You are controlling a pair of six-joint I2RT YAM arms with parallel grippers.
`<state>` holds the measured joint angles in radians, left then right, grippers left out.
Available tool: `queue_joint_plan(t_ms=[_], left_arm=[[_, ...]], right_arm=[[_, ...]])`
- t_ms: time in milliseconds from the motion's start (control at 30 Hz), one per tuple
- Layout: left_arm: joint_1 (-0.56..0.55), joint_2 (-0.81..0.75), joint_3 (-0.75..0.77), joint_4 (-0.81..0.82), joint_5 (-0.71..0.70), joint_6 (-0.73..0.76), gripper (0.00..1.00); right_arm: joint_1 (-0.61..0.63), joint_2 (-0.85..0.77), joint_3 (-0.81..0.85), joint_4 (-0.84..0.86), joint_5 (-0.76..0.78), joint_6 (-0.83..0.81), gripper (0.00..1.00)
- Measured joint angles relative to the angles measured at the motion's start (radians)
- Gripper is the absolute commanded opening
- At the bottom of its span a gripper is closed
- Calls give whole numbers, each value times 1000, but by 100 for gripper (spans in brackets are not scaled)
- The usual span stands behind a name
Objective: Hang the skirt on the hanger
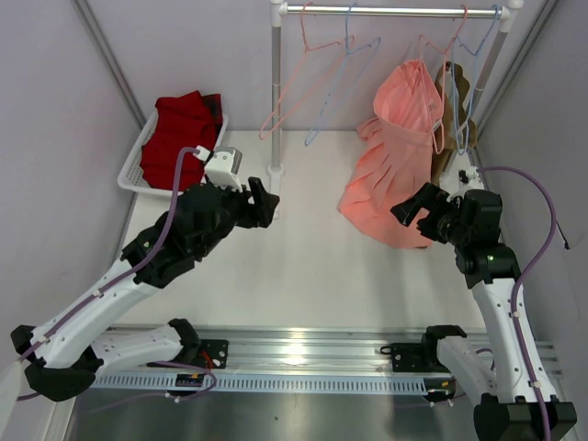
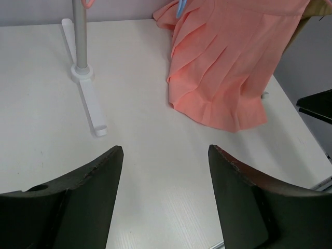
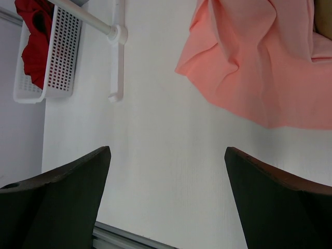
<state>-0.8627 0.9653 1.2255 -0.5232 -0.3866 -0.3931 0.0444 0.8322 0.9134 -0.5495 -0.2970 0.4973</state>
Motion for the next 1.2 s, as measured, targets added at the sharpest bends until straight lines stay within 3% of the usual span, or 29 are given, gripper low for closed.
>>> queue_joint_plan(t_ms=[267, 533, 767, 900, 1067, 1200], left_arm=[[55, 17, 8, -12, 14, -4, 72], [431, 191, 119, -10, 47, -44, 70], [668, 556, 317, 47, -40, -68, 67], [760, 839, 511, 34, -40, -80, 66], [804, 1178, 807, -24, -55, -77, 66], [813, 1323, 903, -85, -60, -88, 64]], right_arm=[[23, 15, 0, -3, 4, -1, 99], [54, 87, 1, 0, -15, -2, 99], [88, 139, 10, -3, -51, -5, 99], [105, 140, 14, -2, -64, -9, 99], [122, 148, 14, 0, -79, -17, 99], [141, 165, 14, 1, -84, -26, 99]])
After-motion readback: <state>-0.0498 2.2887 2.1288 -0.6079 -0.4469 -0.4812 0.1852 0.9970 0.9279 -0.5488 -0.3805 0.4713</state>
